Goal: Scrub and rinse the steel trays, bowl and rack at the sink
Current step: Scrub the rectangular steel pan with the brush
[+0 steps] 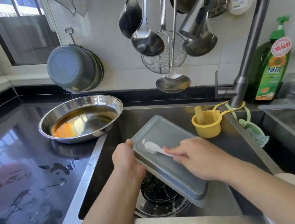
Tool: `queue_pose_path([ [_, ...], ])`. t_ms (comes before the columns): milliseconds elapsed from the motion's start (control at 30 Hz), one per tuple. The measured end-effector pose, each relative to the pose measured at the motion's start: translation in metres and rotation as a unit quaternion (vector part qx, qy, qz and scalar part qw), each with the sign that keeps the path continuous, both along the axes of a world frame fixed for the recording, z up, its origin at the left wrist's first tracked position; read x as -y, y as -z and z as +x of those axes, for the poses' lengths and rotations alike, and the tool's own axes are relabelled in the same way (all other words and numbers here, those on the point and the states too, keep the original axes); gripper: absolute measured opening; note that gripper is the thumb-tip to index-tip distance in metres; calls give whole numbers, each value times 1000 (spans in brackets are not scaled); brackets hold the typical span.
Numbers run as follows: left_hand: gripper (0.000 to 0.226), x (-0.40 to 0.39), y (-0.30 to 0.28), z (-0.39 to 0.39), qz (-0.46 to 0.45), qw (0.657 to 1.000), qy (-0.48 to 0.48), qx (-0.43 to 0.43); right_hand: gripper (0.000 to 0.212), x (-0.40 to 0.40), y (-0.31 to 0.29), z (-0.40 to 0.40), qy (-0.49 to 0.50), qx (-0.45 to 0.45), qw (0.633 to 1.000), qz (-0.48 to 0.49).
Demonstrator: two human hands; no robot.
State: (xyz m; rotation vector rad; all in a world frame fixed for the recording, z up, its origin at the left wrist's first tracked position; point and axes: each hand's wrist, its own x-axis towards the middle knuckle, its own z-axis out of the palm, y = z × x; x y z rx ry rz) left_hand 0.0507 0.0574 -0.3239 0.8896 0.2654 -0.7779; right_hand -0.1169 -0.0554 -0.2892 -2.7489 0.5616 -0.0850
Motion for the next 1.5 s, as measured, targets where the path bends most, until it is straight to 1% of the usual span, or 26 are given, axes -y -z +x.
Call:
queue_pose_path([
  [33, 33, 0, 0, 1, 3, 1000, 3, 0, 39, 2, -1, 0, 1, 5, 1000, -4],
  [133, 35, 3, 5, -2, -9, 1000, 16, 9, 40, 33, -7, 5, 122, 25, 992, -30],
  [167, 35, 3, 5, -5, -5, 1000, 22, 12, 41, 33, -7, 4, 130, 22, 990, -40],
  [300, 35, 5, 5, -4, 15, 999, 26, 23, 43, -15, -3, -2, -20, 16, 1000, -15],
  [333, 35, 5, 5, -4, 16, 999, 25, 26, 43, -11, -4, -1, -15, 19, 999, -22],
  [433, 33, 6, 3, -8, 4, 999, 23, 41, 42, 32, -15, 4, 150, 10, 987, -56],
  [467, 31, 6, 1, -11, 1, 999, 23, 46, 42, 34, -14, 2, 164, 5, 984, -66],
  [500, 29, 7, -1, -13, 2, 999, 25, 48, 43, 28, -12, 0, 149, 9, 987, -53],
  [600, 23, 6, -5, -16, 11, 999, 26, 46, 43, -12, -5, -3, 21, 14, 999, 22],
  [633, 23, 6, -7, -16, 13, 998, 25, 47, 43, -7, -4, -3, 25, 17, 999, 18],
  [700, 26, 6, -8, -19, 10, 998, 31, 54, 44, 22, -10, 4, 130, 30, 991, -24],
  [767, 27, 6, -8, -23, 11, 997, 42, 59, 46, 32, -10, 3, 178, 25, 982, -59],
  [800, 26, 5, -9, -25, 13, 997, 43, 59, 46, 25, -8, 2, 161, 24, 986, -43],
  [900, 23, 4, -15, -24, 21, 998, 30, 52, 44, -16, -3, -3, 29, 26, 999, 21],
  [933, 23, 4, -16, -24, 19, 998, 30, 52, 43, -11, -5, -3, 32, 32, 999, 14],
  [1033, 28, 4, -16, -28, 17, 996, 50, 71, 44, 23, -13, 3, 149, 48, 987, -42],
  [1067, 29, 4, -17, -29, 21, 995, 56, 75, 44, 22, -12, 2, 149, 45, 987, -44],
  [1100, 30, 3, -18, -31, 23, 995, 61, 76, 45, 13, -12, 1, 119, 44, 991, -30],
  [1167, 29, 2, -22, -30, 26, 995, 60, 73, 44, -23, -7, -1, 13, 45, 998, 29],
  [1200, 27, 2, -24, -30, 27, 995, 57, 77, 44, -27, -6, -1, -7, 41, 999, 31],
  [1233, 28, 2, -24, -30, 29, 994, 57, 85, 44, -17, -7, 1, 13, 48, 999, 18],
  [1300, 32, 4, -24, -34, 36, 991, 70, 112, 45, 13, -13, 6, 121, 65, 990, -27],
  [1333, 34, 5, -24, -37, 40, 988, 81, 125, 45, 20, -13, 6, 146, 68, 986, -50],
  [1367, 35, 5, -24, -39, 43, 985, 93, 137, 45, 19, -13, 4, 142, 72, 986, -52],
  [1467, 32, 7, -21, -36, 54, 976, 113, 181, 46, -14, -6, 0, 44, 81, 996, 2],
  [1500, 33, 7, -21, -35, 60, 972, 111, 197, 45, -9, -7, 0, 51, 82, 995, -3],
])
